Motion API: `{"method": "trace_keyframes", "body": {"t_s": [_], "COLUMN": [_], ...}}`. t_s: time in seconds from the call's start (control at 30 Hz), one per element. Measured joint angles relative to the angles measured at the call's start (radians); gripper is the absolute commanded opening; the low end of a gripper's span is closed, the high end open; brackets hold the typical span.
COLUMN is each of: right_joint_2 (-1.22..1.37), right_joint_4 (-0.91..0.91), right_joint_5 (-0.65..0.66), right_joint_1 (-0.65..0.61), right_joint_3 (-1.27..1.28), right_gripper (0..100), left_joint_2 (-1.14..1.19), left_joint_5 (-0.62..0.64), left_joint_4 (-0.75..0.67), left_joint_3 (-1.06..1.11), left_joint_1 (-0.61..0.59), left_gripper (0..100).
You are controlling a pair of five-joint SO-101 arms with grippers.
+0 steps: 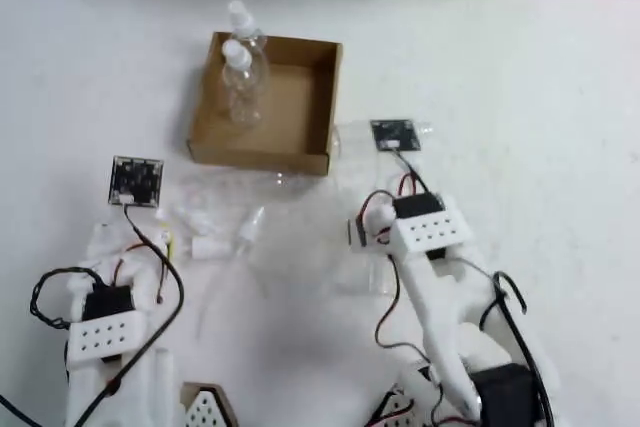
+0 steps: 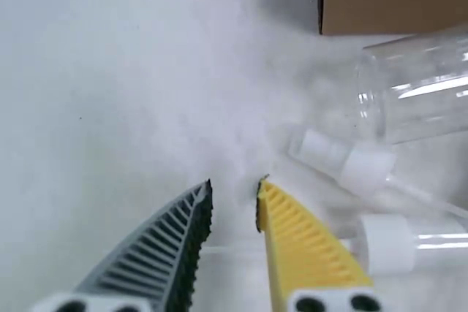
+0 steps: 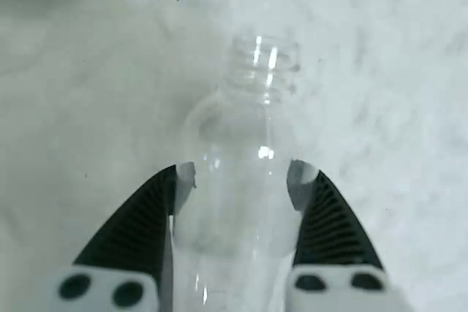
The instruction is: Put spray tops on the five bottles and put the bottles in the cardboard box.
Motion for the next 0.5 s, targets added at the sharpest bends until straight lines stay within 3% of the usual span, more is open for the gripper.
{"method": "trace_keyframes", "body": {"t_s": [0.1,0.5], "right_joint_2": [0.095,0.224], "right_joint_4": [-0.008,0.025], "right_joint_5": [-0.029,-0.038], "right_joint_1": [-0.002,-0.003], "right_joint_3": [-0.044,-0.149], "right_gripper": [8.2,35.1], "left_joint_2": [0.0,0.0], "left_joint_5": [0.0,0.0], "left_joint_4": [0.0,0.0], "left_joint_3": [0.0,0.0], "left_joint_1": [0.0,0.0], "left_gripper": [11,11]}}
